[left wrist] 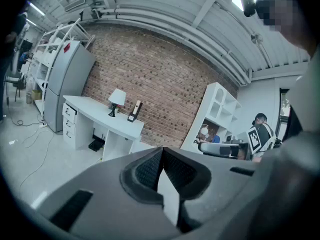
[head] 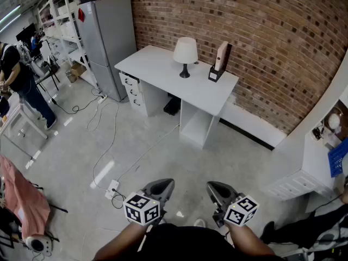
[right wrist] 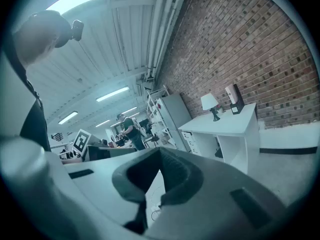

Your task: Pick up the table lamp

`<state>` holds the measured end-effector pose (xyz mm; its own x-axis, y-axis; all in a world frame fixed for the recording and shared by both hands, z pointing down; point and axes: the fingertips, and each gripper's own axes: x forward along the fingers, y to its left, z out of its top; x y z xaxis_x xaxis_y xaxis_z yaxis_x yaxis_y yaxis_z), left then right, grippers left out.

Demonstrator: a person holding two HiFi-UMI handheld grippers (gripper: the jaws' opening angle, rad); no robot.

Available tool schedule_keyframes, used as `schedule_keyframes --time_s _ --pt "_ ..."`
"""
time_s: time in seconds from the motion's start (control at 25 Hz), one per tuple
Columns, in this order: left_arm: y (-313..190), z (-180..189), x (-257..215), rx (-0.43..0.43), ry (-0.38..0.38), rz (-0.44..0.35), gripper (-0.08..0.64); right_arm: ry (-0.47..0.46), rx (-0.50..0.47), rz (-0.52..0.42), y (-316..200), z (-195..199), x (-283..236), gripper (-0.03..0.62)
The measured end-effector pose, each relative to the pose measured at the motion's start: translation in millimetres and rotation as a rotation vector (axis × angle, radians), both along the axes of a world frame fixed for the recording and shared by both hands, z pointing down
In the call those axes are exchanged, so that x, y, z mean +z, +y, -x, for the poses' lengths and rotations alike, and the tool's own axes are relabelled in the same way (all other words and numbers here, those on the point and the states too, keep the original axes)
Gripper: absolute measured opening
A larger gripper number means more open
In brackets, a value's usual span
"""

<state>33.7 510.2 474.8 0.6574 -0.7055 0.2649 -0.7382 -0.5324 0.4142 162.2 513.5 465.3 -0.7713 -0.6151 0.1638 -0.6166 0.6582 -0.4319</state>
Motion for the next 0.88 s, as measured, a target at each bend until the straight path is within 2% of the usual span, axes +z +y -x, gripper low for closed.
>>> schedule_keyframes --time_s 0.44,0.56,0.68,0.76,0.88 --pt "-10 24 -7 0.015 0.005 -0.012 0.003 0.008 0.007 -0.002 -6 27 -1 0.002" --pt "-13 35 -6 0.022 0.005 -0.009 0.003 -0.021 0.024 0.008 -9 37 -1 0.002" --pt "-16 47 -6 0.032 0.036 0.027 0.003 -0.056 0.009 0.019 -8 54 -3 0.003" --pt "-17 57 -6 0.037 0.060 0.039 0.003 -0.031 0.002 0.016 -6 67 0 0.003" --pt "-14 71 -4 0.041 0.043 0.026 0.003 0.014 -0.010 0.008 -1 88 5 0.003"
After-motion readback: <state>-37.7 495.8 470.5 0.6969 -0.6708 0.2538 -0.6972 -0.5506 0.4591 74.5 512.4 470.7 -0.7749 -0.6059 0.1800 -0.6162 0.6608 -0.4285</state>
